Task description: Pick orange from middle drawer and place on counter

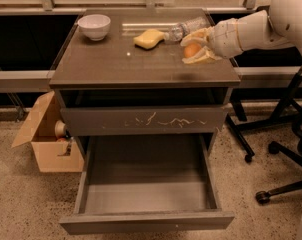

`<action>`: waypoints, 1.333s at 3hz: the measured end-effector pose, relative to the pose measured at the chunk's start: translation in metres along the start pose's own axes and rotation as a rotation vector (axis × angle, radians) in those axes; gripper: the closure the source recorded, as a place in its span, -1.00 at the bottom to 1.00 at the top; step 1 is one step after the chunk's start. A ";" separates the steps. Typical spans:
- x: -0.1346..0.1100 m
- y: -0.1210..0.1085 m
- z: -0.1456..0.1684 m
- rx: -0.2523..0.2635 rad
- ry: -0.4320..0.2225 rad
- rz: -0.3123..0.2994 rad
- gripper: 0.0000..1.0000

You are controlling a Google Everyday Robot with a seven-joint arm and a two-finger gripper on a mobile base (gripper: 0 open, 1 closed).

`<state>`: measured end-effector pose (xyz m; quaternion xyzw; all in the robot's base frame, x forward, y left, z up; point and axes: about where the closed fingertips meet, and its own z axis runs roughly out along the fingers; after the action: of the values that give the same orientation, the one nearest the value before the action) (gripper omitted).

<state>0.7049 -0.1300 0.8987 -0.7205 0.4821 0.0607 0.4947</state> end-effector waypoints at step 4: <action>0.092 -0.053 0.024 0.129 0.054 0.221 -0.13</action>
Offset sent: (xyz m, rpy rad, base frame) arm 0.1024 -0.0436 -0.0206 0.1302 0.0448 -0.2176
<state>0.8028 -0.1670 0.8698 -0.6311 0.5745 0.0644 0.5172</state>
